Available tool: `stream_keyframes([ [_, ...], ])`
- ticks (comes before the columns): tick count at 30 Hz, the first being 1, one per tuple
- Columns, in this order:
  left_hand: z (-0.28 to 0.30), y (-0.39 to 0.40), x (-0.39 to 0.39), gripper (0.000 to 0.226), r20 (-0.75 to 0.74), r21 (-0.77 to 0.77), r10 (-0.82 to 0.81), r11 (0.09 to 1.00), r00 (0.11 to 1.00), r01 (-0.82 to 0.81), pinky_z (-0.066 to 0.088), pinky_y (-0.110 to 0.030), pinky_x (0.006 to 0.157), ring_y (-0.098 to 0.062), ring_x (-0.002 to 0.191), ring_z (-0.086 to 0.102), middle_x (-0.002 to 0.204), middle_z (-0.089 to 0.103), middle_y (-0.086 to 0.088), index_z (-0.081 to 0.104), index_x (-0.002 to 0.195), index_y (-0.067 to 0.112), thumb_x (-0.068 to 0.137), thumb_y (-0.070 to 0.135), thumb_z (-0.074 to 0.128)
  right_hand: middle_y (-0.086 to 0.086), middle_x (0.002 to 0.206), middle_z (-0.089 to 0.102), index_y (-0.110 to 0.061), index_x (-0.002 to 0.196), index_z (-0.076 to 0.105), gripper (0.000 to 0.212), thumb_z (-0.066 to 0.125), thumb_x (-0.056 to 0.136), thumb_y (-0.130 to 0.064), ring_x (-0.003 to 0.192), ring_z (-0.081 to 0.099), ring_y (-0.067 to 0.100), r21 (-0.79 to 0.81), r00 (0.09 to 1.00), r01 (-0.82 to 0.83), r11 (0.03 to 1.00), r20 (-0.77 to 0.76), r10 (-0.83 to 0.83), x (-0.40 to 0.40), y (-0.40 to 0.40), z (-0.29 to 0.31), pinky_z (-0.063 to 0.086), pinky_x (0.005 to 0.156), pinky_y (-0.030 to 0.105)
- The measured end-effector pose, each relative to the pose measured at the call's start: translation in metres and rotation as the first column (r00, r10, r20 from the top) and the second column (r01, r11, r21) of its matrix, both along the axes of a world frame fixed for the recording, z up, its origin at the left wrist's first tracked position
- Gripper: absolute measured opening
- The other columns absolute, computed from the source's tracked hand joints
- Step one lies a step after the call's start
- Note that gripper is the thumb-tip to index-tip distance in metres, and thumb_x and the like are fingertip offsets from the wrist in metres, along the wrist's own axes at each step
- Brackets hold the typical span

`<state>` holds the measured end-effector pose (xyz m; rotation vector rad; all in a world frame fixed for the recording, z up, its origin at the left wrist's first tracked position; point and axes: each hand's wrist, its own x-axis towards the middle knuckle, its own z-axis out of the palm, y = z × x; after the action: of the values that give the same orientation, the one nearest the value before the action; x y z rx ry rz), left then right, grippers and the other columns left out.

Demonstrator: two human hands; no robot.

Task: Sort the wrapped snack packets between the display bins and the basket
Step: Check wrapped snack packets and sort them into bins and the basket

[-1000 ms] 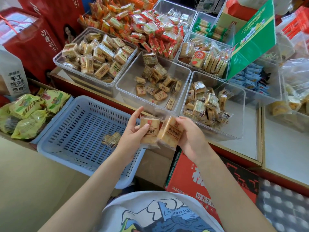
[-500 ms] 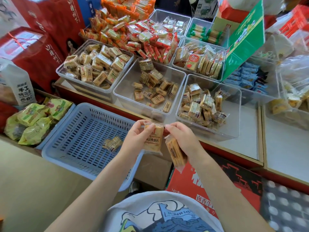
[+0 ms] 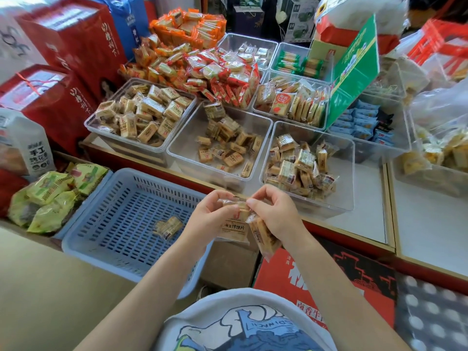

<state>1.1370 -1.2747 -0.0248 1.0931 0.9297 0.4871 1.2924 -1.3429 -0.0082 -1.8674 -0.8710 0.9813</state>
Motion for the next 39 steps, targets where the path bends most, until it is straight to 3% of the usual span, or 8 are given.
stream_keyframes([
  [4, 0.001, 0.006, 0.005, 0.006, -0.014, -0.020, 0.080, 0.997, 0.997, -0.081, 0.060, -0.035, 0.073, -0.023, 0.082, 0.072, 0.089, 0.076, -0.011, 0.072, 0.093, 0.007, 0.094, 0.012, 0.069, 0.006, 0.083, 0.070, -0.015, 0.081, 0.066, 0.014, 0.071, 0.093, -0.019, 0.076, 0.068, 0.020, 0.051, 0.999, 0.050, 0.997, -0.006, -0.050, 0.002, -0.002, 0.001, 0.058, 0.071, 0.039],
  [13, 0.009, 0.015, 0.011, 0.010, 0.050, -0.089, 0.143, 0.986, 0.989, -0.138, 0.060, -0.029, 0.067, -0.025, 0.080, 0.072, 0.087, 0.074, -0.017, 0.074, 0.086, 0.002, 0.091, 0.008, 0.068, 0.010, 0.085, 0.073, -0.014, 0.082, 0.069, 0.012, 0.071, 0.093, -0.018, 0.080, 0.069, 0.026, 0.084, 0.999, 0.037, 0.996, -0.032, -0.035, 0.011, -0.004, 0.002, 0.059, 0.079, 0.048],
  [23, 0.002, 0.016, 0.013, 0.026, 0.008, -0.045, 0.083, 0.996, 0.997, -0.082, 0.059, -0.027, 0.068, -0.020, 0.078, 0.071, 0.090, 0.076, -0.016, 0.076, 0.100, 0.004, 0.100, 0.025, 0.061, 0.007, 0.078, 0.072, -0.008, 0.084, 0.068, 0.015, 0.072, 0.094, -0.019, 0.062, 0.065, 0.008, 0.053, 0.999, 0.007, 0.999, -0.032, -0.006, 0.020, -0.007, 0.006, 0.054, 0.060, 0.022],
  [26, 0.001, 0.014, 0.018, 0.020, -0.026, 0.005, 0.093, 0.996, 0.995, -0.093, 0.059, -0.026, 0.071, -0.016, 0.083, 0.072, 0.095, 0.076, -0.010, 0.071, 0.109, 0.012, 0.098, 0.027, 0.065, 0.000, 0.072, 0.067, -0.012, 0.080, 0.066, 0.018, 0.072, 0.094, -0.021, 0.060, 0.061, 0.007, 0.040, 0.999, 0.054, 0.998, -0.011, -0.053, 0.022, -0.005, 0.005, 0.052, 0.061, 0.025],
  [29, 0.003, 0.010, 0.024, 0.029, -0.007, 0.016, 0.003, 1.000, 1.000, -0.003, 0.059, -0.024, 0.068, -0.011, 0.084, 0.073, 0.103, 0.073, -0.004, 0.059, 0.121, 0.025, 0.094, 0.025, 0.070, 0.002, 0.069, 0.064, -0.010, 0.079, 0.067, 0.020, 0.072, 0.093, -0.024, 0.063, 0.060, 0.014, 0.020, 0.984, 0.174, 0.985, 0.030, -0.175, 0.025, -0.003, 0.001, 0.054, 0.066, 0.036],
  [32, -0.003, 0.007, 0.028, 0.041, -0.162, 0.129, -0.144, 0.978, 0.976, 0.166, 0.062, -0.032, 0.081, -0.013, 0.100, 0.071, 0.116, 0.067, 0.004, 0.056, 0.122, 0.037, 0.088, 0.033, 0.077, 0.007, 0.070, 0.064, -0.008, 0.078, 0.066, 0.023, 0.071, 0.093, -0.024, 0.067, 0.062, 0.020, 0.017, 0.961, 0.277, 0.961, -0.001, -0.277, 0.027, -0.001, -0.001, 0.058, 0.074, 0.045],
  [35, -0.006, 0.005, 0.031, 0.045, -0.205, 0.115, -0.222, 0.962, 0.953, 0.249, 0.061, -0.027, 0.076, -0.012, 0.104, 0.070, 0.119, 0.065, 0.007, 0.056, 0.127, 0.035, 0.088, 0.034, 0.078, 0.016, 0.078, 0.070, -0.005, 0.080, 0.067, 0.025, 0.072, 0.092, -0.026, 0.072, 0.065, 0.029, 0.021, 0.952, 0.305, 0.952, -0.021, -0.305, 0.027, 0.000, -0.001, 0.058, 0.078, 0.049],
  [39, -0.009, 0.007, 0.029, 0.050, -0.223, 0.084, -0.251, 0.958, 0.942, 0.275, 0.060, -0.028, 0.077, -0.015, 0.105, 0.071, 0.119, 0.068, 0.003, 0.057, 0.133, 0.029, 0.088, 0.032, 0.078, 0.014, 0.078, 0.073, -0.011, 0.078, 0.073, 0.025, 0.074, 0.092, -0.031, 0.069, 0.065, 0.021, 0.025, 0.955, 0.287, 0.958, -0.091, -0.283, 0.028, -0.002, -0.002, 0.059, 0.077, 0.046],
])
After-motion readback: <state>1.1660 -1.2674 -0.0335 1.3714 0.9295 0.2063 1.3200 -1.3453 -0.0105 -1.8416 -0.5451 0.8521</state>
